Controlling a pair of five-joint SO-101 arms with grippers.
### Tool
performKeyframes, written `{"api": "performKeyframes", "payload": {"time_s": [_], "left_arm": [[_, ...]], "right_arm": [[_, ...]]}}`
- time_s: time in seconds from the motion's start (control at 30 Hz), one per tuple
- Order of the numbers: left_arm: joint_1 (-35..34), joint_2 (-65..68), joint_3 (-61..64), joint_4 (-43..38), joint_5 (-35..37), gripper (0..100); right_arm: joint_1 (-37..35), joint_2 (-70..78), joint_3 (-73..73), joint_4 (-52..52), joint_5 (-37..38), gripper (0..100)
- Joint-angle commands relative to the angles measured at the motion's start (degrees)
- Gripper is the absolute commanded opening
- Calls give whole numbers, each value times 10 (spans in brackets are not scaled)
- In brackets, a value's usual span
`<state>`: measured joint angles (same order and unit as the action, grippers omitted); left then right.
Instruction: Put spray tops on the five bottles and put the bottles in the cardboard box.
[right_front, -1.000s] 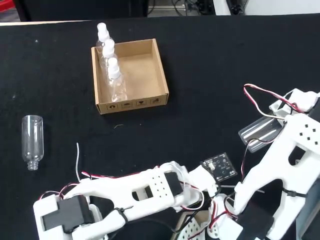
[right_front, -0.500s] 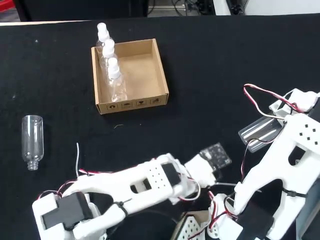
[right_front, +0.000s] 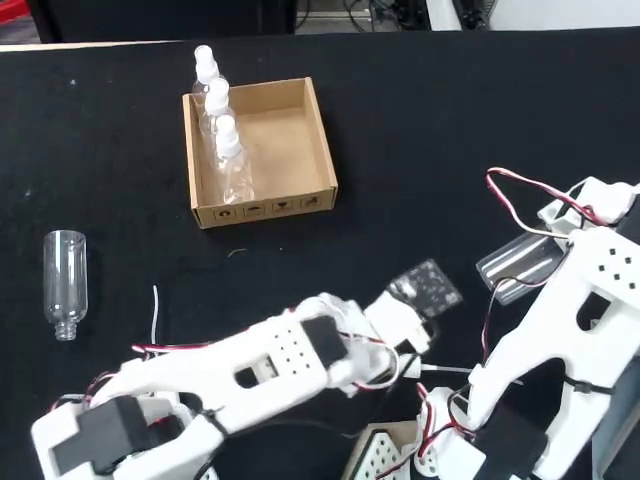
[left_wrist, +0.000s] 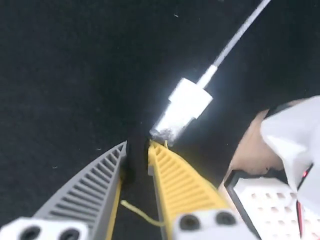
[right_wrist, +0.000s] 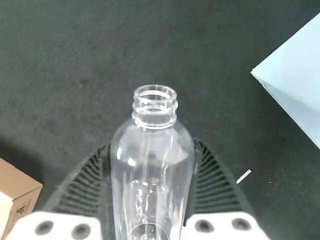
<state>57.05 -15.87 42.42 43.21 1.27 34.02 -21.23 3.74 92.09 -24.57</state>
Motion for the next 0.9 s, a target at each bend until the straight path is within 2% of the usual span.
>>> {"api": "performKeyframes", "payload": {"time_s": [0.0,0.13,0.5,0.6,0.87], "left_arm": [[26,31,-40,-12,7,145],[27,67,-78,25,8,238],[13,155,-139,39,-11,234],[13,163,-139,39,-40,234],[13,167,-147,27,-46,234]], "right_arm": [[-17,-28,-31,-11,-4,11],[-15,-28,-31,-11,-4,11],[-16,-27,-30,-11,-4,11],[-16,-27,-30,-11,-4,11],[-16,-27,-30,-11,-4,11]]}}
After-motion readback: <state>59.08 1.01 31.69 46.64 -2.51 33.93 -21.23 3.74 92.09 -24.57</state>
